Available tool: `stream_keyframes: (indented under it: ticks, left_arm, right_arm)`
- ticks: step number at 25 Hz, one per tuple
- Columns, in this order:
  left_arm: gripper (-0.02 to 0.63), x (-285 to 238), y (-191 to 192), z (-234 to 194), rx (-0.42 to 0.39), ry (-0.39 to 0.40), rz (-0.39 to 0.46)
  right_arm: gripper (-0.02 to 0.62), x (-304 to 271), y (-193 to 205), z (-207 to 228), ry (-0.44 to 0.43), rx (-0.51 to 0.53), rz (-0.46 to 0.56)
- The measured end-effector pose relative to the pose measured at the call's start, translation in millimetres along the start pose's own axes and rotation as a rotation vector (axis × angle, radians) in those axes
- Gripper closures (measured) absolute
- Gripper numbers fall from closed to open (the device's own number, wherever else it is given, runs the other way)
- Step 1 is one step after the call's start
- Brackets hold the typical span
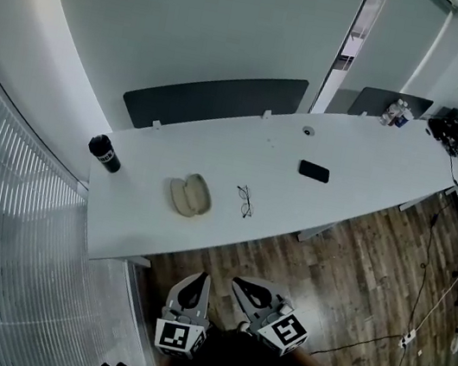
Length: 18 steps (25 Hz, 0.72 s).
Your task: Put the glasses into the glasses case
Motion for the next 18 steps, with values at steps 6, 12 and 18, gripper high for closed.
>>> stream_keyframes:
  ticks: [6, 12, 18]
  left_arm:
    - [0.598, -2.5, 0.2, -28.9, 0.0, 0.036, 0.014]
    - [0.598, -4.9, 14.1, -46.5, 0.009, 0.086, -0.044]
    - [0.598, -29.8, 15.5, -54.6, 0.04, 0.033, -0.086]
  right_arm:
    - [0.588, -26.5, 0.3, -1.6, 0.03, -0.005, -0.002]
    - [0.588, -39.2, 9.8, -0.3, 0.039, 0.0, -0.002]
    - [0.588, -53.8, 7.4, 35.3, -0.017, 0.003, -0.019]
Point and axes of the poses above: the fingertips, and each gripper's own axes: x backward along the fingers, z to its right, y out of its underside, the point moved 4 cm from there along x, backward along the fingers, and after that the axes turned 11 degrees about -y, right-handed, at the moved point
